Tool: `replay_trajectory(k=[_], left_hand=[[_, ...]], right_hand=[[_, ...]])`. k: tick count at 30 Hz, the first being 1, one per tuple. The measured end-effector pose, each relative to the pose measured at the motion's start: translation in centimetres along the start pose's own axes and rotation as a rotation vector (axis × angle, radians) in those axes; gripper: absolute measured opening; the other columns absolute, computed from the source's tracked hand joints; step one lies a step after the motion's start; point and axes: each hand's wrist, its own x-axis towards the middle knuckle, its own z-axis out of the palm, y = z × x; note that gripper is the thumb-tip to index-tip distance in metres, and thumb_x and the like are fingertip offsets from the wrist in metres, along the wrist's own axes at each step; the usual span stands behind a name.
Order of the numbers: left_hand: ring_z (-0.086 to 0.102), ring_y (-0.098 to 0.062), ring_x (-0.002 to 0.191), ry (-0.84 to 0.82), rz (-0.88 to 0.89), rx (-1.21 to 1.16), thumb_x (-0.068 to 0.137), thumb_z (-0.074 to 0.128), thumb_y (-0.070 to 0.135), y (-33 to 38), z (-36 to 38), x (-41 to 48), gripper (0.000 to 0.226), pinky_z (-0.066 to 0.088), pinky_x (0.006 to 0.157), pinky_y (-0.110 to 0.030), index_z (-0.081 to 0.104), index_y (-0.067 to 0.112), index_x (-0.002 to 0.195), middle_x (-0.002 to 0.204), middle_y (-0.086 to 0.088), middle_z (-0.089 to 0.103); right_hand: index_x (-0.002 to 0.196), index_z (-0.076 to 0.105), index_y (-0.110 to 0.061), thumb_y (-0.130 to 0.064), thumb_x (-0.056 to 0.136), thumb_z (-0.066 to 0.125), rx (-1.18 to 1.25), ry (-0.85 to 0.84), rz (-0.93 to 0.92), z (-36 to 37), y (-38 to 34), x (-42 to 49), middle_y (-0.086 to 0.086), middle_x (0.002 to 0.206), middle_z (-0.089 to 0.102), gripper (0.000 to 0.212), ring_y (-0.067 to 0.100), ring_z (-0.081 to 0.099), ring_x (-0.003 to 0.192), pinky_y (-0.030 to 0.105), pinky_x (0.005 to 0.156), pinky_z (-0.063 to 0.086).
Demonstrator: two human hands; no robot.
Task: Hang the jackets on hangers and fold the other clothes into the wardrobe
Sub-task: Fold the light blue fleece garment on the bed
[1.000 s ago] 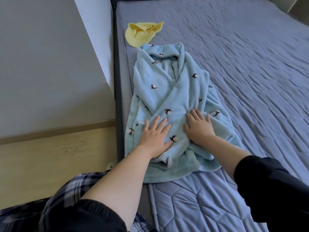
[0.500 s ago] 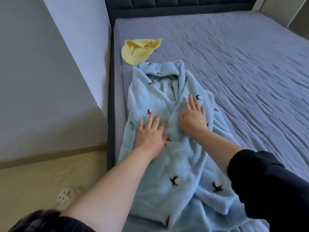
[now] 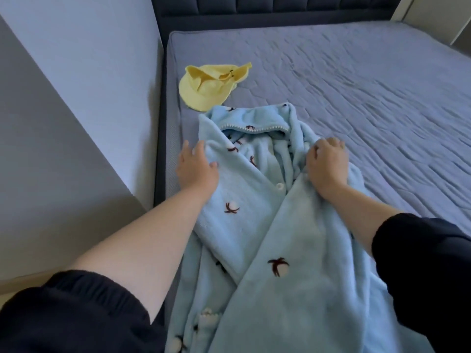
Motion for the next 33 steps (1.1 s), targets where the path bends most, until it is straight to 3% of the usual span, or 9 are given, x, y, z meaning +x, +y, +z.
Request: replay_trajectory(k=[4,11,14,17,21,25,28,30,33], left_hand=[[0.036,-0.028,0.136,-0.089,-0.188,-0.349,0.093,0.057,0.033,-0.1,-1.2,3.2,0.074,0.033,0.107,-0.040,0.017,0.014,0.152,0.153,-0.008,0.032],[0.059,-0.029,0.091,-0.266,-0.495,-0.715,0.080,0.072,0.014,1.2,-2.4,4.5,0.045,0.048,0.077,-0.036,0.056,0.000,0.120,0.103,-0.012,0.062],[0.054,-0.024,0.083,-0.025,-0.281,-0.621,0.077,0.063,-0.003,2.6,-3.4,2.9,0.028,0.043,0.068,-0.027,0.061,0.003,0.105,0.081,-0.003,0.056],[0.042,-0.021,0.075,0.337,0.229,-0.286,0.067,0.048,-0.015,2.9,-5.3,-2.2,0.024,0.025,0.056,-0.025,0.048,0.007,0.078,0.079,-0.006,0.046],[0.044,-0.029,0.089,0.423,0.801,0.198,0.061,0.058,-0.010,-2.5,-4.8,-8.7,0.036,0.037,0.073,-0.037,0.048,0.007,0.092,0.100,-0.008,0.046],[0.054,-0.042,0.108,0.211,0.559,0.298,0.068,0.058,-0.012,-6.6,-4.5,-14.4,0.033,0.047,0.089,-0.047,0.066,0.004,0.095,0.123,-0.021,0.056],[0.049,-0.044,0.116,0.168,0.338,0.128,0.076,0.046,0.000,-3.9,-5.1,-17.0,0.034,0.044,0.096,-0.052,0.070,0.003,0.101,0.130,-0.021,0.054],[0.054,-0.040,0.107,0.214,0.440,0.048,0.083,0.040,0.017,-1.3,-5.4,-18.6,0.038,0.048,0.089,-0.048,0.068,0.003,0.105,0.119,-0.019,0.058],[0.054,-0.033,0.097,0.223,0.392,-0.002,0.087,0.050,0.031,2.2,-5.6,-21.1,0.038,0.046,0.082,-0.041,0.061,0.005,0.110,0.108,-0.015,0.056]], right_hand=[[0.124,0.052,-0.007,-0.032,0.096,0.043,0.244,-0.298,0.344,0.4,-0.2,2.9,0.012,0.120,0.056,0.039,0.029,0.051,0.099,0.033,0.079,0.039],[0.102,0.059,-0.013,-0.024,0.088,0.061,0.465,-0.523,0.646,-2.5,-1.8,4.4,0.009,0.089,0.060,0.018,0.025,0.058,0.082,0.033,0.064,0.046],[0.105,0.060,-0.009,-0.009,0.084,0.062,0.582,-0.374,0.568,-4.9,-1.7,4.0,0.007,0.085,0.061,0.020,0.021,0.059,0.075,0.029,0.061,0.048],[0.107,0.060,-0.013,0.008,0.082,0.056,0.737,-0.245,0.449,-8.2,-1.4,1.8,0.008,0.095,0.063,0.033,0.024,0.061,0.087,0.034,0.076,0.052],[0.100,0.061,-0.004,0.008,0.085,0.056,0.563,-0.300,0.358,-11.0,2.2,-2.7,0.007,0.090,0.063,0.020,0.019,0.057,0.088,0.017,0.057,0.043],[0.105,0.069,-0.014,0.015,0.085,0.047,0.478,-0.569,0.428,-12.3,6.1,-7.1,0.012,0.117,0.063,0.042,0.026,0.060,0.106,0.020,0.076,0.052],[0.105,0.070,-0.014,0.015,0.080,0.037,0.660,-0.378,0.530,-13.9,5.6,-9.1,0.012,0.112,0.064,0.051,0.026,0.060,0.099,0.029,0.086,0.051],[0.111,0.066,-0.008,0.001,0.088,0.042,0.585,-0.177,0.418,-14.8,3.7,-10.9,0.008,0.107,0.060,0.034,0.022,0.055,0.092,0.021,0.073,0.046],[0.114,0.058,-0.010,-0.025,0.091,0.056,0.401,-0.064,0.214,-14.8,1.9,-14.2,0.003,0.117,0.048,0.027,0.019,0.050,0.105,0.031,0.088,0.041]])
